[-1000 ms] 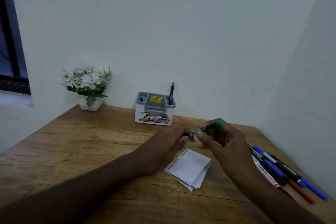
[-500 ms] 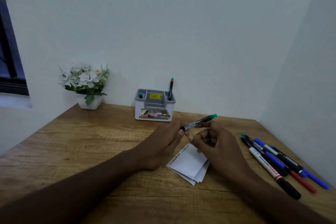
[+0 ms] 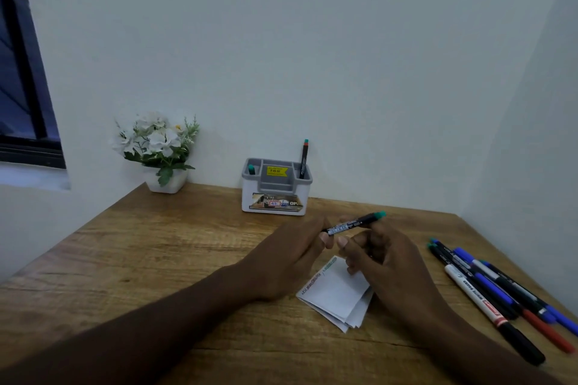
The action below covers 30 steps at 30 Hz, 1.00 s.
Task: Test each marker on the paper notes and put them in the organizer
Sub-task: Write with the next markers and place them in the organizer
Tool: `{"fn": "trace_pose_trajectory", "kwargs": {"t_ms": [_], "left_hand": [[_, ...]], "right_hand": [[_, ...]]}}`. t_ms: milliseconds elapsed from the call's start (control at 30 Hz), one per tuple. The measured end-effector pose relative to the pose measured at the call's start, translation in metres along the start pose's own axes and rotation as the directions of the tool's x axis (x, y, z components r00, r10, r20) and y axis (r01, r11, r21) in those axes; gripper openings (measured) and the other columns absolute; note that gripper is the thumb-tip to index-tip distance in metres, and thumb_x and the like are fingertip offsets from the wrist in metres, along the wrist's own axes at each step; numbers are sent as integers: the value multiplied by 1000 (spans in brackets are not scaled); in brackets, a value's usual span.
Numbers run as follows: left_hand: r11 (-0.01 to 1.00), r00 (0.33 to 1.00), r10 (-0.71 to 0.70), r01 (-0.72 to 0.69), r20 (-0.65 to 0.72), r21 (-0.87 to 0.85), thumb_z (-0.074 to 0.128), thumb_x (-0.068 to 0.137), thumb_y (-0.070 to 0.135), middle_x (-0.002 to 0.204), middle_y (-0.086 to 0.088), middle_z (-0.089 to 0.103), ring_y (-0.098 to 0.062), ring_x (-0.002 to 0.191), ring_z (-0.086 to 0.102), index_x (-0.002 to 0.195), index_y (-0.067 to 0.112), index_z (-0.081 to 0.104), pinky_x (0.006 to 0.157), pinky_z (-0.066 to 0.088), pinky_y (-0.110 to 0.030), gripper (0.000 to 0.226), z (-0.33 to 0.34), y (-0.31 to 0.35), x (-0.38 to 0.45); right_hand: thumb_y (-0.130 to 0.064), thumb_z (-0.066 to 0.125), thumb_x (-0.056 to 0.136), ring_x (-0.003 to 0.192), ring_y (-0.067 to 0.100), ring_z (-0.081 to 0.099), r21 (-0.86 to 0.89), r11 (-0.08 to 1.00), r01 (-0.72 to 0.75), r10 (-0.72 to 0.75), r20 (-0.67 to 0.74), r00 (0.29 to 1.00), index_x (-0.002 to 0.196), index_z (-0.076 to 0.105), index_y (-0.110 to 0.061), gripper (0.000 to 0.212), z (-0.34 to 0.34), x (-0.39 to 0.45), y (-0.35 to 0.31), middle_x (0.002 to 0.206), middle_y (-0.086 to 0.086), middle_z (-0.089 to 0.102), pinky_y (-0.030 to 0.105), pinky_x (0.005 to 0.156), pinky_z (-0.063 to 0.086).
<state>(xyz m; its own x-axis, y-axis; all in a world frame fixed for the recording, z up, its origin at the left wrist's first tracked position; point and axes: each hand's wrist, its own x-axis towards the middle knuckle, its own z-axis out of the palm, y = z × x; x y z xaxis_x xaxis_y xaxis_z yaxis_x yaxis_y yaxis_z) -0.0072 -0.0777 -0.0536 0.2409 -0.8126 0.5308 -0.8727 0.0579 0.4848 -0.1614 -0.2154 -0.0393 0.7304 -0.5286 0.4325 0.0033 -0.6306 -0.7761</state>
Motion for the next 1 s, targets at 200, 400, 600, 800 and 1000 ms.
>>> {"fn": "trace_pose_trajectory", "kwargs": {"t_ms": [200, 400, 600, 800, 1000], "left_hand": [[991, 999, 34, -36, 20, 132, 26, 112, 49, 86, 9, 57, -11, 77, 54, 100, 32, 49, 69, 48, -42, 31, -7, -3, 5], [977, 996, 86, -83, -8, 195, 19, 110, 56, 81, 12, 59, -6, 70, 55, 97, 47, 39, 59, 47, -36, 25, -6, 0, 8], [988, 999, -43, 44, -15, 150, 17, 102, 75, 84, 14, 65, -2, 78, 61, 126, 48, 56, 65, 50, -30, 53, -12, -6, 7], [996, 963, -25, 2, 270, 85, 55, 101, 63, 83, 8, 54, -5, 72, 53, 135, 54, 53, 63, 41, -17, 35, -50, -37, -4], [982, 912, 9, -86, 411, 168, 61, 100, 56, 93, 18, 56, -7, 87, 55, 134, 62, 53, 72, 50, -35, 35, -52, -40, -1]], "right_hand": [[-60, 63, 92, 75, 5, 77, 123, 991, -57, 58, -4, 998, 87, 80, -26, 38, 5, 9, -4, 82, -12, 82, 14, 64, 56], [-60, 64, 90, 75, 8, 77, 259, 961, -92, 89, 21, 996, 91, 83, -27, 38, 3, 8, -7, 84, -4, 83, 16, 66, 59], [-58, 59, 98, 77, 13, 76, 337, 940, -45, 44, 12, 999, 110, 82, -40, 31, 2, 6, -6, 90, 5, 82, 27, 74, 64], [-48, 63, 95, 81, 22, 81, 635, 760, -138, 165, 17, 986, 88, 81, -27, 28, -14, 9, -14, 99, 17, 83, 29, 70, 66], [-47, 88, 69, 78, 20, 76, 423, 867, -262, 146, 287, 947, 94, 84, -18, 38, -9, 4, -12, 85, 10, 81, 28, 75, 63]]}}
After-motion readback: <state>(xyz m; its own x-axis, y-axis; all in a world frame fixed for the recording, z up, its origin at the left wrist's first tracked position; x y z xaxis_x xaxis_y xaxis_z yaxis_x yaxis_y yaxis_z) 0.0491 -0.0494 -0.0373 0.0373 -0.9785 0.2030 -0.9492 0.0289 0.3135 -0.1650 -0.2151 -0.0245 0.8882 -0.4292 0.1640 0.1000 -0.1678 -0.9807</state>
